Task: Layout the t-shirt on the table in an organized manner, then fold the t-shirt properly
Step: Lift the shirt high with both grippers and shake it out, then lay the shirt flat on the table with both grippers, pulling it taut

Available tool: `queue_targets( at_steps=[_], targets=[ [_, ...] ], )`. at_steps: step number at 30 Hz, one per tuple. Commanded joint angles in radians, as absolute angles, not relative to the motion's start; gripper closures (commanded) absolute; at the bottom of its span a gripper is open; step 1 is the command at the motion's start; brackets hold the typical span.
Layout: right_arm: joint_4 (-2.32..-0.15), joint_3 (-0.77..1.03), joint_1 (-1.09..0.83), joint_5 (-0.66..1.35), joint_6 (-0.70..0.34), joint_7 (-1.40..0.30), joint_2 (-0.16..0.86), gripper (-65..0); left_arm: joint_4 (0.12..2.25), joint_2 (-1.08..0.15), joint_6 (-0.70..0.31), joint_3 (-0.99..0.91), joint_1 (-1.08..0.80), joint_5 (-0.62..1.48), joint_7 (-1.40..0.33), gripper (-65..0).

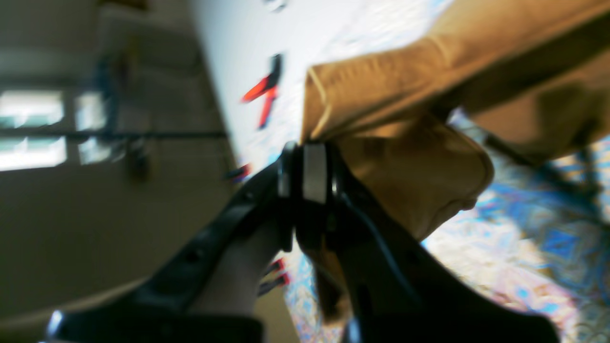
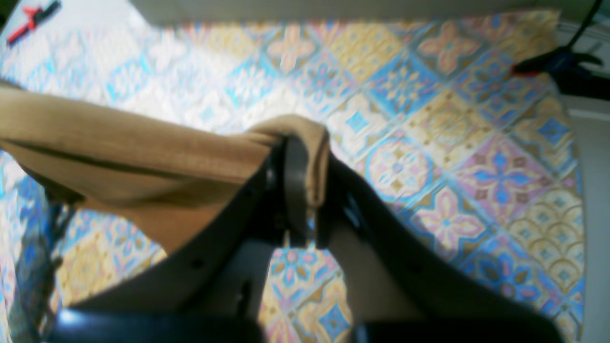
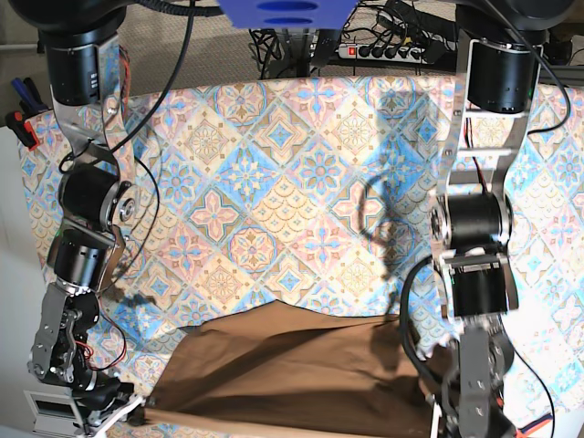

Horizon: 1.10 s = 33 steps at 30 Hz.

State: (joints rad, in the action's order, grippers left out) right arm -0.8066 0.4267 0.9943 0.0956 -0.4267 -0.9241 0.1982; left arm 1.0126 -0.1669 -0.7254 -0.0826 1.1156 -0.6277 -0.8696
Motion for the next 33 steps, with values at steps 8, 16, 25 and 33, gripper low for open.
queue_targets(
  at_steps=[8,16,25,33],
  targets=[
    [-0.829,0.427,1.191,0.107,-0.343,-0.901,0.214,0.0,1.007,-0.133,-0.674,-0.174,1.309,-0.598,-0.905,0.0],
    [-1.194,0.427,0.848,0.108,-0.374,-1.121,0.209,0.0,1.641,-0.163,-0.698,-0.054,0.819,-0.611,-1.093,0.0],
    [-1.511,0.426,0.492,0.11,-0.375,-1.239,0.117,0.0,1.966,-0.162,-0.698,0.001,0.254,-0.625,-1.138,0.0],
    [-1.535,0.433,0.193,0.11,-0.375,-1.187,0.047,0.0,2.012,-0.162,-0.698,-0.004,-0.015,-0.615,-1.136,0.0]
  ],
)
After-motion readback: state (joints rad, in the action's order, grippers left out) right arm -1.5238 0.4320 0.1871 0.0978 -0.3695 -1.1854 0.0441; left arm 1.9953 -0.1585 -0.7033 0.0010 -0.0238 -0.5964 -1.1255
